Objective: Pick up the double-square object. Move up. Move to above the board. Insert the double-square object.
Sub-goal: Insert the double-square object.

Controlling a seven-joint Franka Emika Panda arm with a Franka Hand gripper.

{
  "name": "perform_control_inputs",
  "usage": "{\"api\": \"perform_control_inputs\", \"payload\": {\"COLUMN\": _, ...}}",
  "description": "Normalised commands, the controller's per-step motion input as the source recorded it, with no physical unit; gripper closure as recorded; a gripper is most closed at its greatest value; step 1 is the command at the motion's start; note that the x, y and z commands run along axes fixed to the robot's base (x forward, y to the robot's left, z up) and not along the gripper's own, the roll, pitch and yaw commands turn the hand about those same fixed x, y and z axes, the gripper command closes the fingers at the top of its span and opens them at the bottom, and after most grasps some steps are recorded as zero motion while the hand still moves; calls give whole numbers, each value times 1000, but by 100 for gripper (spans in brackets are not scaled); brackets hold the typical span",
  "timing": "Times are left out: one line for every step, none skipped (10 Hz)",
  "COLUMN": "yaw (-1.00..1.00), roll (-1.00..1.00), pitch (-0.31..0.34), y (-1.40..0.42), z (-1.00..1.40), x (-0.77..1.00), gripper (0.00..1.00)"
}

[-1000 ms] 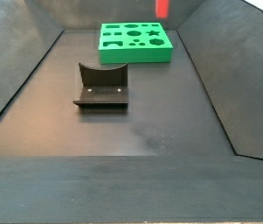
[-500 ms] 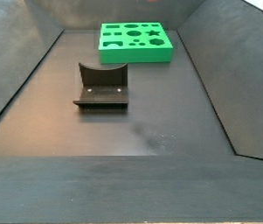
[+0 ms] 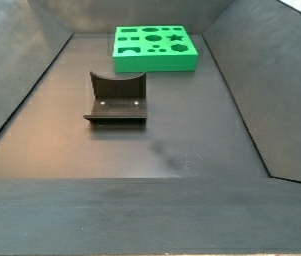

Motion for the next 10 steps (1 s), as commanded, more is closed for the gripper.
{"api": "perform_control_inputs", "payload": {"yaw": -46, "roll": 97, "pitch": 0, "y": -449, "z": -369, "x": 597, "gripper": 100}}
{"api": "perform_control_inputs", "payload": {"yaw": -134, "roll": 43, "pitch": -9, "y": -466, "z": -403, "x": 831, "gripper": 100}}
{"api": "perform_control_inputs", "payload": {"yaw": -111, "roll": 9, "pitch": -57, "y": -437, "z": -374, "x": 886, "gripper": 100}}
{"api": "perform_control_inputs", "payload": {"yaw": -11, "roll": 10, "pitch": -57, "y": -369, "z": -346, "x": 1000, "gripper": 100}}
{"api": "perform_control_inputs", "payload": {"yaw": 0, "roll": 17, "pitch": -41, "y": -306, "z": -326, "x": 1000, "gripper": 100}}
{"api": "perform_control_inputs", "payload": {"yaw": 0, "roll": 10, "pitch": -16, "y": -237, "z": -291, "x": 1000, "gripper": 100}}
{"api": "perform_control_inputs", "payload": {"yaw": 0, "roll": 11, "pitch": 0, "y": -169, "z": -231, "x": 1000, "gripper": 100}}
{"api": "perform_control_inputs", "payload": {"yaw": 0, "roll": 36, "pitch": 0, "y": -120, "z": -200, "x": 1000, "gripper": 100}}
{"api": "perform_control_inputs", "payload": {"yaw": -69, "roll": 20, "pitch": 0, "y": 0, "z": -94, "x": 1000, "gripper": 100}}
{"api": "perform_control_inputs", "payload": {"yaw": -366, "roll": 0, "pitch": 0, "y": 0, "z": 0, "x": 823, "gripper": 100}}
